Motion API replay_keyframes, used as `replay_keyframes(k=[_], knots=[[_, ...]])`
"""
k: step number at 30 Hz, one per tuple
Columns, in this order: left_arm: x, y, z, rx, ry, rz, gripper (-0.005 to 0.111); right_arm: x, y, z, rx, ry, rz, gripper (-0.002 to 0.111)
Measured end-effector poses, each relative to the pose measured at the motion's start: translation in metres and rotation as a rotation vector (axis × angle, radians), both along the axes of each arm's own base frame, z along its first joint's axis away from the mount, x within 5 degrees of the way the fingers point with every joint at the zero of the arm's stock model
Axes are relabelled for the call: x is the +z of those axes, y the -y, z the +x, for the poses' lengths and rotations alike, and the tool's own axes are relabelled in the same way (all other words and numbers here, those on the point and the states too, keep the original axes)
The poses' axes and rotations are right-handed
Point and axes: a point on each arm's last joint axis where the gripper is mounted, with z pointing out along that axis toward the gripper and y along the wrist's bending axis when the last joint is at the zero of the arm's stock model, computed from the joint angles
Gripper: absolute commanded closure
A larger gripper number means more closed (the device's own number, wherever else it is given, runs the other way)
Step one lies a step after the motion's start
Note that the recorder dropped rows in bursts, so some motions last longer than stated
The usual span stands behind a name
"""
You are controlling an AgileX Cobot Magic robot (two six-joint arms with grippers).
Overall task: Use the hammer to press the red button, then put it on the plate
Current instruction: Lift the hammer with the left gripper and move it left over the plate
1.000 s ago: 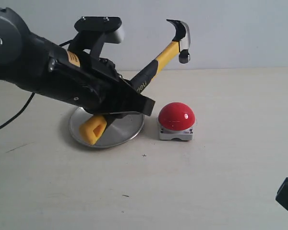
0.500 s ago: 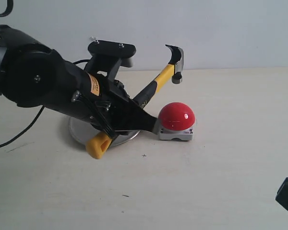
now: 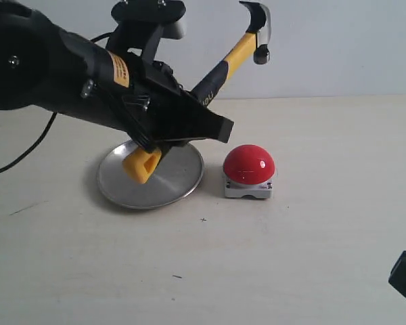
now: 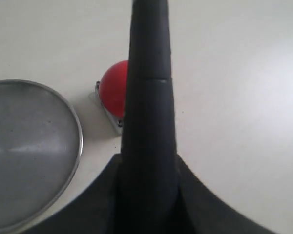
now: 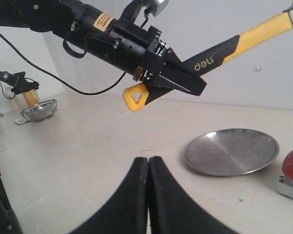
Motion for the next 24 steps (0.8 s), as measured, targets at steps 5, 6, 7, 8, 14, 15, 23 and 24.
replay_keyframes(k=[5,6,7,8,14,15,23,24], knots=[[-0.027,0.004,0.004,0.022,-0.050,0.019,0.107,0.000,0.000,0.000,0.000,0.000,0.000,0.108],[-0.043,0.005,0.005,0.032,-0.081,0.038,0.107,0.000,0.000,0.000,0.000,0.000,0.000,0.108],[-0.061,0.007,0.007,0.041,-0.118,0.066,0.107,0.000,0.000,0.000,0.000,0.000,0.000,0.108],[-0.081,0.008,0.007,0.050,-0.162,0.104,0.107,0.000,0.000,0.000,0.000,0.000,0.000,0.108],[-0.118,0.009,0.009,0.091,-0.272,0.181,0.107,0.000,0.000,0.000,0.000,0.000,0.000,0.108],[-0.108,0.009,0.013,0.095,-0.253,0.161,0.107,0.000,0.000,0.000,0.000,0.000,0.000,0.108],[-0.021,-0.010,0.020,0.124,-0.121,0.042,0.107,0.000,0.000,0.000,0.000,0.000,0.000,0.108],[-0.012,-0.017,0.021,0.144,-0.116,0.020,0.107,0.000,0.000,0.000,0.000,0.000,0.000,0.108]])
